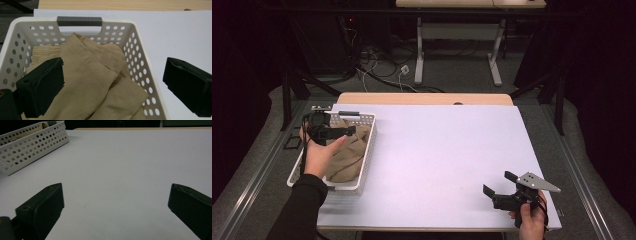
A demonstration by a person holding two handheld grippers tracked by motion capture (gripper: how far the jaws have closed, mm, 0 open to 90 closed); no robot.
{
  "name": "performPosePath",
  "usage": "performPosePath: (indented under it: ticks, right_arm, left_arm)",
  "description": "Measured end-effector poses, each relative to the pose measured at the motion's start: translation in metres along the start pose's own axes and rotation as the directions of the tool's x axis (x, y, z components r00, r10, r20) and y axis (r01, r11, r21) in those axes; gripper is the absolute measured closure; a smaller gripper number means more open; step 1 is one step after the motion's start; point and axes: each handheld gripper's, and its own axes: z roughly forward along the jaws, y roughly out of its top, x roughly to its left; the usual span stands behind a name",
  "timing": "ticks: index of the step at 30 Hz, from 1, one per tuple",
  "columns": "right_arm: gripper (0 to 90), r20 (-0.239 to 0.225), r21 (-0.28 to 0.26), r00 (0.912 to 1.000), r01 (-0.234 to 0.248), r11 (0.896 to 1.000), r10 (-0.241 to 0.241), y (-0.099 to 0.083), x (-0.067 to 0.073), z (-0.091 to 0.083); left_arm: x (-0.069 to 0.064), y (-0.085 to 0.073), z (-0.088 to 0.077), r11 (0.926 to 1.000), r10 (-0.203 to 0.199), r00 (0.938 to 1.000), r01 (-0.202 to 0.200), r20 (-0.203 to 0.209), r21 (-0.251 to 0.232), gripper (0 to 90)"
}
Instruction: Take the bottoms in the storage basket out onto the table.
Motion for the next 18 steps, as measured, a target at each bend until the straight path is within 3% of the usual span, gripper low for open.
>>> performPosePath:
  ticks: [18]
  right_arm:
    - [0.5,-0.007,0.012,1.0000,0.000,1.000,0.000,-0.001,0.000,0.002]
  left_arm:
    - [0.005,-0.021,0.028,0.9975,0.018,0.9997,-0.017,-0.013,0.069,3.4]
